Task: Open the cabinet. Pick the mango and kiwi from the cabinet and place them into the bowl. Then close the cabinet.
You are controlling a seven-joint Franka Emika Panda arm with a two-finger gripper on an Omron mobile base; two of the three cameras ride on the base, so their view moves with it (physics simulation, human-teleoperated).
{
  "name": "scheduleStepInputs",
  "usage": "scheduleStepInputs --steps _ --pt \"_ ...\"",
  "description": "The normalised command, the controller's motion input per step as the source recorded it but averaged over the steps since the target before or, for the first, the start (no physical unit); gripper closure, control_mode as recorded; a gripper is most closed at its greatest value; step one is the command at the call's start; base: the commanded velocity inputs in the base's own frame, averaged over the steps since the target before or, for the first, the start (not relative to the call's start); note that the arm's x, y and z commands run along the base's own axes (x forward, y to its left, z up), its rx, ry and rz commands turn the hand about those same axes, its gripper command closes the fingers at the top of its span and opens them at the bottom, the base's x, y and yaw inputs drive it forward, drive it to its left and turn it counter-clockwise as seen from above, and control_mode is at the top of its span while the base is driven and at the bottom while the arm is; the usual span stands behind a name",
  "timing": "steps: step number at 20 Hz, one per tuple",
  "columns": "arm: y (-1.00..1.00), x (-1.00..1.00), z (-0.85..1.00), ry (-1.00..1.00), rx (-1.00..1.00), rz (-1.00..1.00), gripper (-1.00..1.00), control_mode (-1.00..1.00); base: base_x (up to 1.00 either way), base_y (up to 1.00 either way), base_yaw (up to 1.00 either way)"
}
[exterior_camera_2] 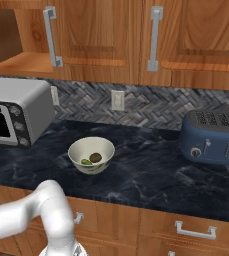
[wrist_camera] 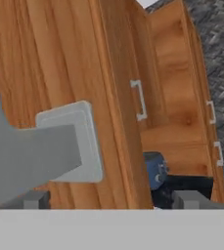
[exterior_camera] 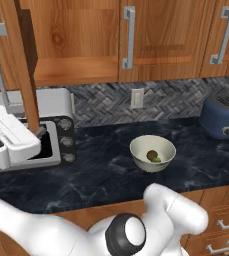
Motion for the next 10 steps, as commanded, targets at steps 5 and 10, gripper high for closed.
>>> scheduleStepInputs --steps 5,10 --pt "-0.86 0.97 -0.11 0.13 0.15 0.0 -1.0 -1.0 0.0 0.0 0.0" --pt "-0.95 1.0 -0.29 0.18 0.13 0.0 -1.0 -1.0 0.0 0.0 0.0"
